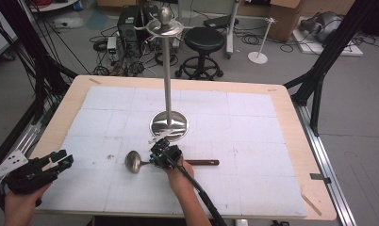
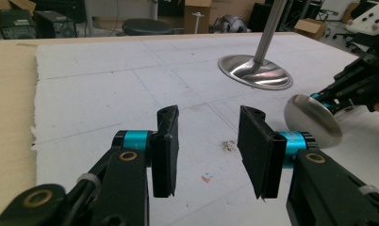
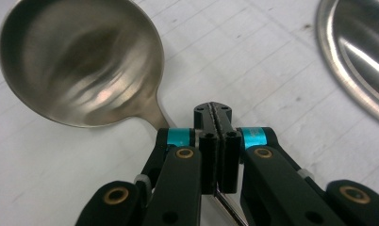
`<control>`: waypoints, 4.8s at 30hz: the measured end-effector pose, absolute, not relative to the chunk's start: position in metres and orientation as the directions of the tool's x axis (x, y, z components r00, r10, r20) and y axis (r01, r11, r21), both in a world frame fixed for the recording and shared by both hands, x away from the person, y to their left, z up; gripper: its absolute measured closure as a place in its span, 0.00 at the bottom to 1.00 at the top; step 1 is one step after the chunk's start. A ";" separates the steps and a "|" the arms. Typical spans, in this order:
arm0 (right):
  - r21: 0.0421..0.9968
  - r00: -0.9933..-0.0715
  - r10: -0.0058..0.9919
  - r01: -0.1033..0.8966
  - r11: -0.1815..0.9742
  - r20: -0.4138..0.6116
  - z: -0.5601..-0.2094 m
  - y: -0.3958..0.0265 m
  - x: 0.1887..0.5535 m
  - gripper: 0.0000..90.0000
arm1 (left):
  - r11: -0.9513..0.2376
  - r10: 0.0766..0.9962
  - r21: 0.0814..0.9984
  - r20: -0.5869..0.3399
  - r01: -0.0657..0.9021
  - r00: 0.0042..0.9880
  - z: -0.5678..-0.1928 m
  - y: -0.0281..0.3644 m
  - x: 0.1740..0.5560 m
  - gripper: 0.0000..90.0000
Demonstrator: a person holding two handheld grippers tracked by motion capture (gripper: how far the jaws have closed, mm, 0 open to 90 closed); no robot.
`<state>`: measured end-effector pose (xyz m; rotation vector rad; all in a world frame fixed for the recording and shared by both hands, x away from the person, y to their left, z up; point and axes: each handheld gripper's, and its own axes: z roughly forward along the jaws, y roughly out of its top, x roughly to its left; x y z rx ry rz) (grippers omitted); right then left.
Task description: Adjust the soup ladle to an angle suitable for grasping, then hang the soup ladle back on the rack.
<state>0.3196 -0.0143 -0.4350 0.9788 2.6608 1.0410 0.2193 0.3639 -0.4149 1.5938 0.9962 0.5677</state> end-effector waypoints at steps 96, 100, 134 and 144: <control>0.918 -0.383 0.923 0.377 0.125 0.032 -0.397 -0.295 0.175 0.19 | -0.224 0.578 0.934 -0.103 0.279 0.809 -0.380 0.236 0.252 0.30; 0.917 -0.389 0.921 0.378 0.129 0.031 -0.398 -0.295 0.175 0.19 | -0.280 0.541 0.924 -0.070 0.258 0.838 -0.374 0.215 0.259 0.31; 0.927 -0.386 0.921 0.362 0.100 0.052 -0.395 -0.299 0.174 0.19 | -0.736 0.303 0.623 -0.046 0.265 0.952 -0.396 0.100 0.301 0.54; 0.926 -0.384 0.922 0.364 0.098 0.054 -0.395 -0.299 0.174 0.20 | -0.784 0.302 0.552 -0.063 0.285 0.951 -0.405 0.095 0.304 0.61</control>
